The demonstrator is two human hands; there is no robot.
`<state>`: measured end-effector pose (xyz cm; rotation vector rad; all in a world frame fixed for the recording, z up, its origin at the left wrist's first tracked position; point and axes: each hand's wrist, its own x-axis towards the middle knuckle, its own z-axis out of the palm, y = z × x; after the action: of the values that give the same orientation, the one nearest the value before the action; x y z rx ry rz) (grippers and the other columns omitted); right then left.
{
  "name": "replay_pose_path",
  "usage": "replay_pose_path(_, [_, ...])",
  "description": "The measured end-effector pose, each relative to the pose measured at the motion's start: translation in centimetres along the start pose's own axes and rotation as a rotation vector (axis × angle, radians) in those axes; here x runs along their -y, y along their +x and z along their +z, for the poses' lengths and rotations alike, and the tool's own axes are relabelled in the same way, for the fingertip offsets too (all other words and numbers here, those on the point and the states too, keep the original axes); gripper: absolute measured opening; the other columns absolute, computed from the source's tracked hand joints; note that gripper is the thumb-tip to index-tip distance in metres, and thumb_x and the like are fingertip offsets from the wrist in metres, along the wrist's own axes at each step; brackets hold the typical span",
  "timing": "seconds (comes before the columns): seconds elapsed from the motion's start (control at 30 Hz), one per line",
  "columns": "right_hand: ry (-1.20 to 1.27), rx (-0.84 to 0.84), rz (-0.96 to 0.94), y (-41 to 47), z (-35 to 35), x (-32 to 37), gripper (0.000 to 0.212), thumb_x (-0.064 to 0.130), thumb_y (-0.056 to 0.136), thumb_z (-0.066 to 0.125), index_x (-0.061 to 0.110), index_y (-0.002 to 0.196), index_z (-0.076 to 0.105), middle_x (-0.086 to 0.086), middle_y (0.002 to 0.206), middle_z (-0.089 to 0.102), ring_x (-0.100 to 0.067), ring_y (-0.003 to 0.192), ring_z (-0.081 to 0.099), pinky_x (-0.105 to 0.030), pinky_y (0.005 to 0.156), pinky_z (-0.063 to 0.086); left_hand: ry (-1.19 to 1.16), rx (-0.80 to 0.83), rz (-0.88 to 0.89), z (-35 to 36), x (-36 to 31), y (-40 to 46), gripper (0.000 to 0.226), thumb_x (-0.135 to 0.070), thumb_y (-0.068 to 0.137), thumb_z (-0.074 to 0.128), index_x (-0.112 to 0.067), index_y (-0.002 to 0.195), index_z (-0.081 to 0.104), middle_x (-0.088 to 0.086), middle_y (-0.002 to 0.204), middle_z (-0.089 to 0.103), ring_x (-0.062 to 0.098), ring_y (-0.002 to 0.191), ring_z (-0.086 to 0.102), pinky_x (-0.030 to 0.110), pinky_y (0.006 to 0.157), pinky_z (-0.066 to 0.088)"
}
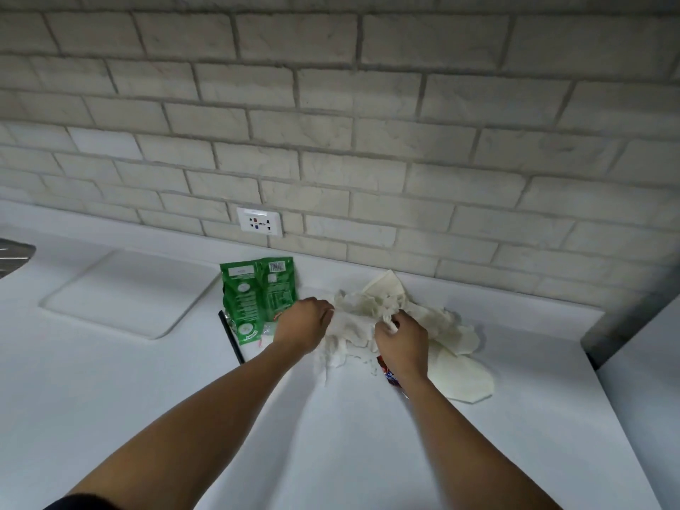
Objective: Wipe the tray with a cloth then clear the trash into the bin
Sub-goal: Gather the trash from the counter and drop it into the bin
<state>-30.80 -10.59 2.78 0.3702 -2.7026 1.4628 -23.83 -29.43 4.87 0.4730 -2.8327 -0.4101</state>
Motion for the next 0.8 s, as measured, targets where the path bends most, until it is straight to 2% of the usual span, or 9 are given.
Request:
replay_pose_path(0.07, [-0.006,-0.004,-0.012,-0.3,0.1,0.6,0.011,0.027,0.08,0.056,0.018,0.074,0.052,0.002,0.077,0.06,-0.017,0.068,0.049,-0.027,0.063,0.042,-0.065,-0.064,0.001,-1.1,-0.3,-0.2,0.028,-0.033,0.102,0.046,-0.021,0.112,0.07,0.004,0.103,0.071,0.028,0.092,0.066,0.039,0.073,0.056])
replay_pose_path(0.2, [-0.001,-0.038,-0.034,-0.9,-0.2,1.8,0.01,0.026,0.08,0.057,0.019,0.076,0.051,0.001,0.078,0.058,-0.019,0.07,0.048,-0.027,0.064,0.042,-0.161,-0.15,0.026,-2.8,-0.9,-0.8,0.024,-0.027,0.098,0.049,-0.018,0.107,0.069,0.005,0.099,0.07,0.03,0.087,0.065,0.038,0.068,0.054])
replay_pose_path(0.3, [0.001,-0.049,-0.078,-1.8,-0.5,2.2,0.012,0.027,0.079,0.057,0.017,0.086,0.058,0.001,0.08,0.065,-0.021,0.072,0.057,-0.028,0.063,0.046,-0.215,-0.175,0.082,-3.5,-1.1,-1.6,0.021,-0.024,0.098,0.05,-0.016,0.103,0.069,0.005,0.094,0.07,0.028,0.081,0.064,0.036,0.066,0.051])
replay_pose_path(0.37, [-0.011,-0.017,-0.11,-2.7,-0.8,2.6,0.028,0.029,0.077,0.056,0.027,0.105,0.057,0.006,0.088,0.066,-0.02,0.076,0.061,-0.029,0.065,0.051,-0.259,-0.172,0.117,-3.8,-1.4,-2.0,0.02,-0.023,0.098,0.051,-0.015,0.103,0.069,0.004,0.094,0.07,0.026,0.08,0.064,0.035,0.067,0.05])
replay_pose_path(0.43, [-0.045,-0.002,-0.129,-3.6,-1.0,3.1,0.046,0.032,0.076,0.055,0.038,0.121,0.05,0.01,0.094,0.065,-0.017,0.079,0.06,-0.026,0.066,0.047,-0.292,-0.159,0.157,-4.0,-1.8,-2.4,0.019,-0.023,0.098,0.052,-0.014,0.102,0.068,0.004,0.093,0.069,0.024,0.079,0.064,0.036,0.07,0.051])
replay_pose_path(0.53, [-0.067,-0.041,-0.12,-5.0,-1.4,3.5,0.055,0.033,0.076,0.055,0.039,0.13,0.047,0.009,0.1,0.066,-0.015,0.085,0.061,-0.024,0.07,0.044,-0.344,-0.168,0.205,-4.6,-2.5,-3.2,0.017,-0.022,0.097,0.053,-0.014,0.1,0.068,0.003,0.092,0.068,0.022,0.079,0.063,0.036,0.073,0.051])
replay_pose_path(0.67, [-0.121,-0.139,-0.051,-7.1,-2.5,3.9,0.047,0.028,0.078,0.055,0.032,0.125,0.054,0.007,0.104,0.068,-0.02,0.091,0.062,-0.027,0.072,0.048,-0.421,-0.193,0.261,-6.1,-3.0,-4.9,0.014,-0.02,0.096,0.057,-0.012,0.095,0.068,0.001,0.088,0.066,0.018,0.077,0.062,0.036,0.074,0.051])
replay_pose_path(0.73, [-0.133,-0.19,-0.027,-8.7,-2.9,4.2,0.034,0.024,0.078,0.056,0.025,0.111,0.059,0.004,0.095,0.067,-0.023,0.087,0.06,-0.029,0.069,0.046,-0.45,-0.189,0.283,-6.9,-2.8,-5.9,0.012,-0.019,0.095,0.058,-0.012,0.094,0.068,0.002,0.087,0.066,0.018,0.077,0.062,0.035,0.074,0.051])
replay_pose_path(0.8, [-0.122,-0.248,0.01,-10.6,-3.1,4.3,0.013,0.022,0.078,0.057,0.016,0.089,0.058,-0.002,0.084,0.065,-0.026,0.081,0.057,-0.03,0.065,0.043,-0.456,-0.156,0.34,-7.6,-2.7,-7.4,0.011,-0.018,0.094,0.058,-0.012,0.094,0.067,0.002,0.086,0.065,0.018,0.076,0.061,0.035,0.074,0.051])
